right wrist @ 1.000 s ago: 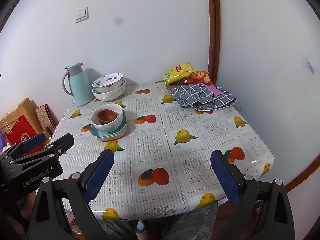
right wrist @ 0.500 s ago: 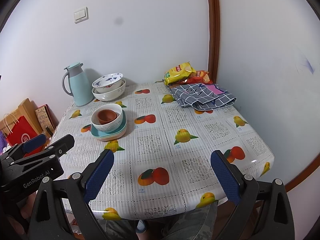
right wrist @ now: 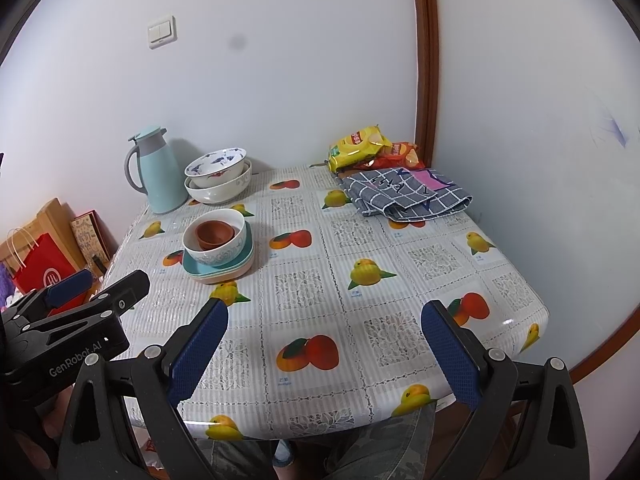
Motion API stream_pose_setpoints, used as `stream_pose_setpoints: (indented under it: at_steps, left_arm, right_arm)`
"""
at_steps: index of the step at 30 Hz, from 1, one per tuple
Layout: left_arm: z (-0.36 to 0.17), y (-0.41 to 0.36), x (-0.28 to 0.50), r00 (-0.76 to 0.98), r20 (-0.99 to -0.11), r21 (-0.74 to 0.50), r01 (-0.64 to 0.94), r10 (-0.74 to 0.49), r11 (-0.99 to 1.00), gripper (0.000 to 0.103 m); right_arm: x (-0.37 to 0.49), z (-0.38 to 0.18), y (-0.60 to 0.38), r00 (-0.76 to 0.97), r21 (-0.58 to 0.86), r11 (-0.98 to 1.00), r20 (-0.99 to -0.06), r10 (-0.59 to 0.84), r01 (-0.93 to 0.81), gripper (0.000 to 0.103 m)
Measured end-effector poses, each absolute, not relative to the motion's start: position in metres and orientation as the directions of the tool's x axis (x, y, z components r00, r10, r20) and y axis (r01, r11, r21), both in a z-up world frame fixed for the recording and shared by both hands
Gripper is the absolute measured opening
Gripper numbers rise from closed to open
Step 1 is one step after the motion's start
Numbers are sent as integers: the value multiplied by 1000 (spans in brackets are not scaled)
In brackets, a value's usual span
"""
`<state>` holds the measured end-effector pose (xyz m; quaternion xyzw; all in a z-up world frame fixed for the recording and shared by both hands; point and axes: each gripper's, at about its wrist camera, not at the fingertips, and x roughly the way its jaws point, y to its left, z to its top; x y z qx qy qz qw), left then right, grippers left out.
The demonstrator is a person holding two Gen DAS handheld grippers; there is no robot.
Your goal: Organize plates and bowls
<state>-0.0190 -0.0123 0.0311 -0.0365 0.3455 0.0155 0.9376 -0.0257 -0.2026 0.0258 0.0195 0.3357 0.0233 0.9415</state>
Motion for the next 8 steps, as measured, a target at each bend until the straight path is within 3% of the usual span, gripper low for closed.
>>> stream_pose_setpoints:
  at_steps: [8]
  left_arm:
    - [32, -12, -19, 763, -647, -48, -52, 9, 997, 83]
  right_arm:
    - [-26, 27, -201, 773, 51, 998, -631, 57, -32, 96]
